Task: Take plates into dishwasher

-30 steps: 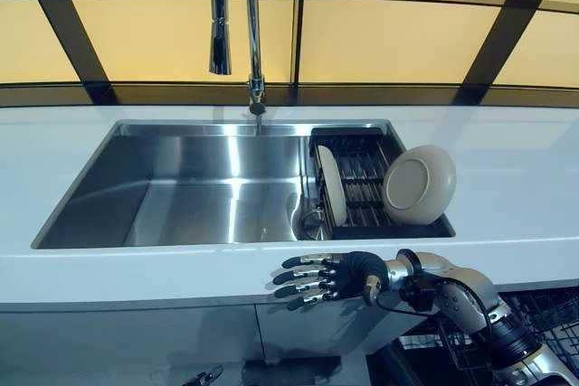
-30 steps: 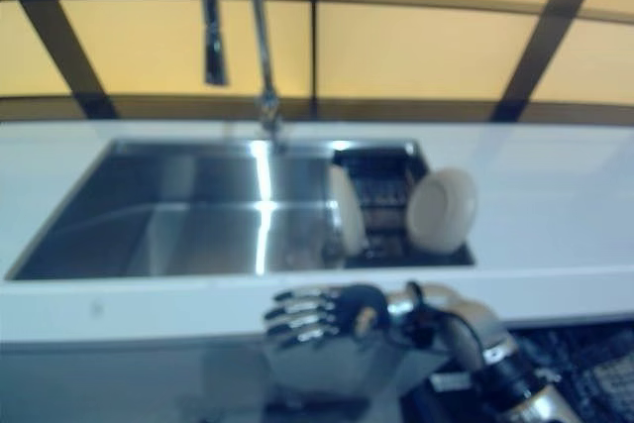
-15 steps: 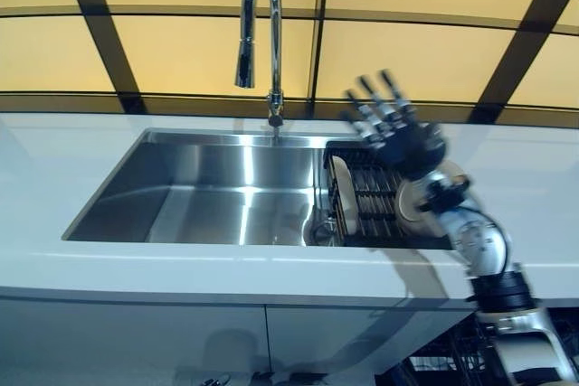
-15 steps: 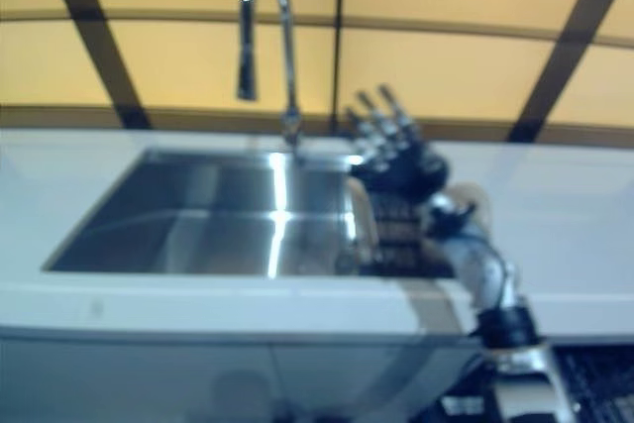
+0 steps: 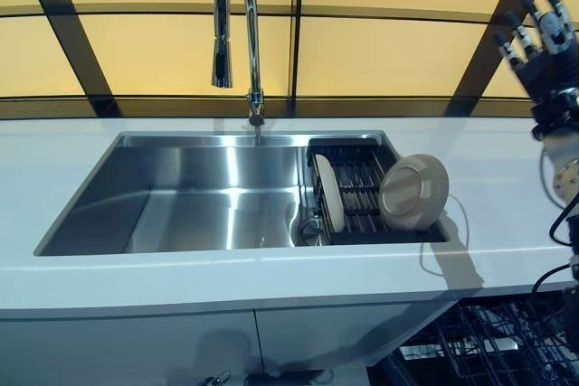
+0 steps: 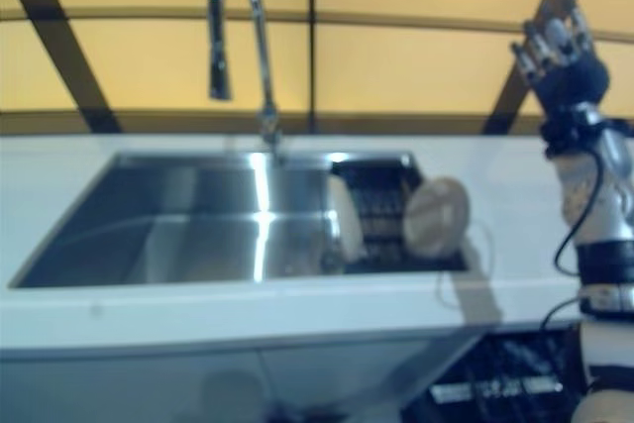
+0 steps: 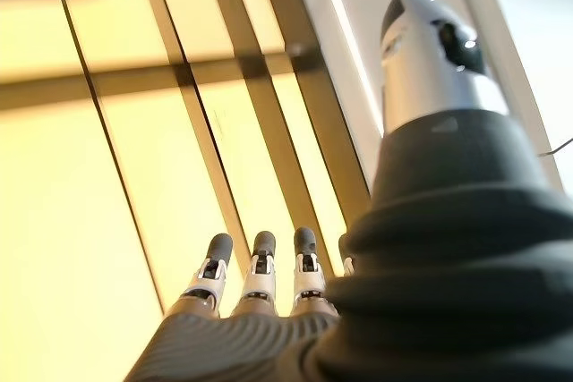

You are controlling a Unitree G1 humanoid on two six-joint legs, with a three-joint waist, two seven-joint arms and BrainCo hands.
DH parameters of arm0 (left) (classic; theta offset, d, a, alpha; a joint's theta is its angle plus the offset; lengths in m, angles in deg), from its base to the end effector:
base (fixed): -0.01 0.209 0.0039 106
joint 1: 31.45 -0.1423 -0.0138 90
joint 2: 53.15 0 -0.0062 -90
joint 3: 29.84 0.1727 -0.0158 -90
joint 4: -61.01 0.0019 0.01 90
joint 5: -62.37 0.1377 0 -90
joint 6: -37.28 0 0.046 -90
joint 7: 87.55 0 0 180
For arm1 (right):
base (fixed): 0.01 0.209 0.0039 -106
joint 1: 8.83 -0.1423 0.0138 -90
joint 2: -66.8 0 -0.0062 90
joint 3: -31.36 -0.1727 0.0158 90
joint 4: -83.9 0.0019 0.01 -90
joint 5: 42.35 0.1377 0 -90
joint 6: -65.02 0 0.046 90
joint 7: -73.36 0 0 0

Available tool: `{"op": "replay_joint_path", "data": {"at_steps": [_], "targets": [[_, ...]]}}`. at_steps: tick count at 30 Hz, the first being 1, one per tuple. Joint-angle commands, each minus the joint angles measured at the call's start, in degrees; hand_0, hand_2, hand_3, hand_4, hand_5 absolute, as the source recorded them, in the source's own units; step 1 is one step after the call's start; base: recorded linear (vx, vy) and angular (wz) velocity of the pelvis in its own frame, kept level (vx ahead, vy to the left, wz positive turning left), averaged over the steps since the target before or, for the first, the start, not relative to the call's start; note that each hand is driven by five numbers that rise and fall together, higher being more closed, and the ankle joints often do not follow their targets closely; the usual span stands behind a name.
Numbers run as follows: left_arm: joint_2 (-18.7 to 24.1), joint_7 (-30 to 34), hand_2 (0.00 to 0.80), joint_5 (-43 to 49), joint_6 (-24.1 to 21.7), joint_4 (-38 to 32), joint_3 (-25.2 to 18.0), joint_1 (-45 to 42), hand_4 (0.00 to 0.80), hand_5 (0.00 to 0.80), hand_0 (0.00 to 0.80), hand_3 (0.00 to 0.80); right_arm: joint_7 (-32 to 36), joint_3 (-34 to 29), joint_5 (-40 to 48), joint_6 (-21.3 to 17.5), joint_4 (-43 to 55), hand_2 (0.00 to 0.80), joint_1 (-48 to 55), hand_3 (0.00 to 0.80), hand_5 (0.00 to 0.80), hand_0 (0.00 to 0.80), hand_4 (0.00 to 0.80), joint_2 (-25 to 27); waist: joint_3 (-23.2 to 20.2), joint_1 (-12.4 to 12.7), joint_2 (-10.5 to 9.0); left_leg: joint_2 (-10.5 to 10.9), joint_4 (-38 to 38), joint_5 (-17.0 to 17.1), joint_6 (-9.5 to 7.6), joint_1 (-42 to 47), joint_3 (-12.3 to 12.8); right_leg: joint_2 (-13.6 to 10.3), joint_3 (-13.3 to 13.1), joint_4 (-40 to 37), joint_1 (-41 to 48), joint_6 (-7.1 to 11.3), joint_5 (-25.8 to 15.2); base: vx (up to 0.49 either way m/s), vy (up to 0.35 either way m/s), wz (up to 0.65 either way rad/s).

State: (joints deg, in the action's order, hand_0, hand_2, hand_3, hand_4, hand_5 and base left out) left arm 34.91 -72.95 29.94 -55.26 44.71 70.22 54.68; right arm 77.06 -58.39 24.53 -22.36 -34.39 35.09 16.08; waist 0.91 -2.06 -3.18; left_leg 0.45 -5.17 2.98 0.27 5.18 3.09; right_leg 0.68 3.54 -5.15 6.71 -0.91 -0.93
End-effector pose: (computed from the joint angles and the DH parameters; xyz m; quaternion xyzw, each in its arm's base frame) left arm 0.0382 0.2256 -0.1091 -0.1447 0.5703 0.0810 0.8045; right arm 0.2811 -0.3123 0.2698 0.1509 -0.2250 -0.0204 0.9624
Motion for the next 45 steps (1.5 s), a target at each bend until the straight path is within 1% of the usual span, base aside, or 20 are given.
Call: {"op": "replay_joint_path", "data": {"at_steps": [1, 3, 4, 5, 6, 8, 9, 11, 12, 17, 20, 23, 29, 34, 42, 45], "targets": [[1.66, -0.46, 0.0, -1.17, 0.06, 3.18, 2.7, 3.29, 0.0, 0.0, 0.0, 0.0, -1.26, 4.0, -8.98, 1.55, -5.48, 0.0, -7.84, 0.0, 0.0, 0.0, 0.0, 5.2, -1.56, 1.96, -2.74, -0.32, 0.17, -2.39, 1.0, 0.69, -0.24, -2.62, 1.4, 0.15, -0.12, 3.56, -2.66, 0.0, 0.0, 0.0], [1.92, -0.63, 0.0, -0.95, 0.5, 2.7, 2.77, 3.53, 0.0, 0.0, 0.0, 0.0, -1.16, 8.06, -14.42, 4.73, -7.93, 0.0, -10.06, 0.0, 0.0, 0.0, 0.0, 6.9, -1.48, 1.98, -2.99, -0.17, 0.17, -2.18, 1.03, 0.53, -0.41, -2.68, 1.37, 0.15, -0.29, 3.57, -2.86, 0.0, 0.0, 0.0], [2.02, -0.71, 0.0, -0.86, 0.71, 2.47, 2.78, 3.63, 0.0, 0.0, 0.0, 0.0, -0.92, 10.3, -17.14, 5.57, -9.41, 0.0, -11.29, 0.0, 0.0, 0.0, 0.0, 7.67, -1.42, 1.99, -3.1, -0.11, 0.17, -2.09, 1.04, 0.48, -0.49, -2.69, 1.33, 0.15, -0.35, 3.55, -2.93, 0.0, 0.0, 0.0], [2.15, -0.85, 0.0, -0.76, 1.07, 2.12, 2.78, 3.72, 0.0, 0.0, 0.0, 0.0, 0.02, 13.0, -21.98, 6.83, -10.99, 0.0, -12.79, 0.0, 0.0, 0.0, 0.0, 8.64, -1.42, 2.04, -3.27, -0.06, 0.17, -2.0, 1.06, 0.42, -0.54, -2.71, 1.29, 0.15, -0.46, 3.58, -3.05, 0.0, 0.0, 0.0], [2.27, -0.93, 0.0, -0.72, 1.29, 1.89, 2.82, 3.76, 0.0, 0.0, 0.0, 0.0, 0.06, 14.77, -24.96, 7.19, -12.17, 0.0, -13.87, 0.0, 0.0, 0.0, 0.0, 9.25, -1.43, 2.13, -3.39, -0.04, 0.17, -1.93, 1.08, 0.35, -0.56, -2.73, 1.29, 0.15, -0.54, 3.61, -3.14, 0.0, 0.0, 0.0], [2.35, -1.21, 0.0, -0.93, 1.7, 1.37, 3.12, 3.94, 0.0, 0.0, 0.0, 0.0, 1.54, 20.81, -31.59, 8.25, -16.04, 0.0, -18.61, 0.0, 0.0, 0.0, 0.0, 10.46, -1.42, 2.35, -3.6, -0.02, 0.17, -1.79, 1.1, 0.16, -0.61, -2.74, 1.2, 0.15, -0.78, 3.68, -3.29, 0.0, 0.0, 0.0], [2.28, -1.23, 0.0, -0.93, 1.72, 1.38, 3.08, 4.02, 0.0, 0.0, 0.0, 0.0, 2.19, 21.73, -32.94, 8.61, -16.62, 0.0, -19.53, 0.0, 0.0, 0.0, 0.0, 10.51, -1.41, 2.37, -3.58, -0.02, 0.17, -1.76, 1.1, 0.11, -0.63, -2.74, 1.2, 0.15, -0.85, 3.69, -3.32, 0.0, 0.0, 0.0], [2.25, -1.3, 0.0, -1.0, 1.53, 1.31, 3.18, 3.97, 0.0, 0.0, 0.0, 0.0, 3.85, 25.91, -36.54, 9.82, -18.36, 0.0, -22.89, 0.0, 0.0, 0.0, 0.0, 10.81, -1.34, 2.6, -3.75, 0.03, 0.17, -1.64, 1.09, -0.07, -0.73, -2.75, 1.13, 0.15, -1.03, 3.74, -3.44, 0.0, 0.0, 0.0], [2.23, -1.41, 0.0, -0.81, 1.6, 1.28, 3.06, 4.09, 0.0, 0.0, 0.0, 0.0, 5.34, 28.01, -38.22, 11.17, -19.13, 0.0, -24.64, 0.0, 0.0, 0.0, 0.0, 10.65, -1.31, 2.81, -3.92, 0.07, 0.17, -1.56, 1.06, -0.16, -0.84, -2.8, 1.15, 0.15, -1.1, 3.74, -3.49, 0.0, 0.0, 0.0], [2.2, -1.91, 0.0, -0.84, 2.1, 0.58, 3.15, 4.5, 0.0, 0.0, 0.0, 0.0, 10.51, 32.51, -43.61, 15.81, -20.88, 0.0, -27.34, 0.0, 0.0, 0.0, 0.0, 8.8, -0.9, 3.22, -3.96, 0.19, 0.17, -1.45, 0.94, -0.33, -1.12, -3.05, 1.15, 0.15, -1.2, 3.8, -3.65, 0.0, 0.0, 0.0], [2.14, -2.01, 0.0, -0.63, 2.23, 0.68, 2.95, 4.77, 0.0, 0.0, 0.0, 0.0, 13.22, 33.77, -46.09, 16.91, -21.87, 0.0, -27.36, 0.0, 0.0, 0.0, 0.0, 7.85, -0.83, 3.31, -4.02, 0.18, 0.17, -1.46, 0.87, -0.33, -1.05, -3.15, 1.21, 0.15, -1.26, 3.82, -3.72, 0.0, 0.0, 0.0], [2.09, -2.1, 0.0, -0.39, 2.35, 0.28, 3.12, 4.61, 0.0, 0.0, 0.0, 0.0, 13.87, 34.05, -46.5, 17.82, -23.27, 0.0, -27.55, 0.0, 0.0, 0.0, 0.0, 7.14, -0.7, 3.56, -3.96, 0.21, 0.17, -1.47, 0.88, -0.32, -1.18, -3.24, 1.27, 0.15, -1.3, 3.88, -3.78, 0.0, 0.0, 0.0], [2.56, -1.61, 0.0, -0.28, 2.14, 0.54, 3.21, 4.05, 0.0, 0.0, 0.0, 0.0, 15.93, 32.84, -46.13, 19.8, -26.39, 0.0, -26.78, 0.0, 0.0, 0.0, 0.0, 6.3, -0.32, 3.85, -3.81, 0.27, 0.17, -1.47, 0.84, -0.32, -1.06, -3.45, 1.26, 0.15, -1.44, 4.02, -3.93, 0.01, 0.002, 0.0], [2.87, -1.26, 0.0, 0.24, 2.08, 0.26, 3.15, 4.02, 0.0, 0.0, 0.0, 0.0, 18.09, 31.45, -45.33, 22.32, -26.73, 0.0, -25.12, 0.0, 0.0, 0.0, 0.0, 5.45, 0.28, 3.87, -3.68, 0.32, 0.17, -1.46, 0.78, -0.49, -1.18, -3.62, 1.17, 0.15, -1.69, 4.05, -4.02, 0.0, 0.0, 0.0], [2.99, -0.74, 0.0, 0.07, 1.8, -0.45, 3.26, 3.81, 0.0, 0.0, 0.0, 0.0, 19.37, 28.59, -45.28, 21.93, -28.92, 0.0, -21.61, 0.0, 0.0, 0.0, 0.0, 4.7, 0.76, 4.16, -3.35, 0.28, 0.17, -1.53, 0.84, -0.5, -1.41, -3.69, 1.26, 0.15, -1.7, 4.14, -3.88, 0.0, 0.0, 0.0], [3.37, -0.32, 0.0, 0.04, 1.82, -0.13, 3.35, 4.11, 0.0, 0.0, 0.0, 0.0, 19.64, 27.62, -43.18, 22.33, -29.66, 0.0, -21.06, 0.0, 0.0, 0.0, 0.0, 4.61, 0.92, 4.15, -3.28, 0.3, 0.17, -1.6, 0.83, -0.42, -1.52, -3.72, 1.31, 0.15, -1.7, 4.15, -3.86, 0.0, 0.0, 0.0]]}}
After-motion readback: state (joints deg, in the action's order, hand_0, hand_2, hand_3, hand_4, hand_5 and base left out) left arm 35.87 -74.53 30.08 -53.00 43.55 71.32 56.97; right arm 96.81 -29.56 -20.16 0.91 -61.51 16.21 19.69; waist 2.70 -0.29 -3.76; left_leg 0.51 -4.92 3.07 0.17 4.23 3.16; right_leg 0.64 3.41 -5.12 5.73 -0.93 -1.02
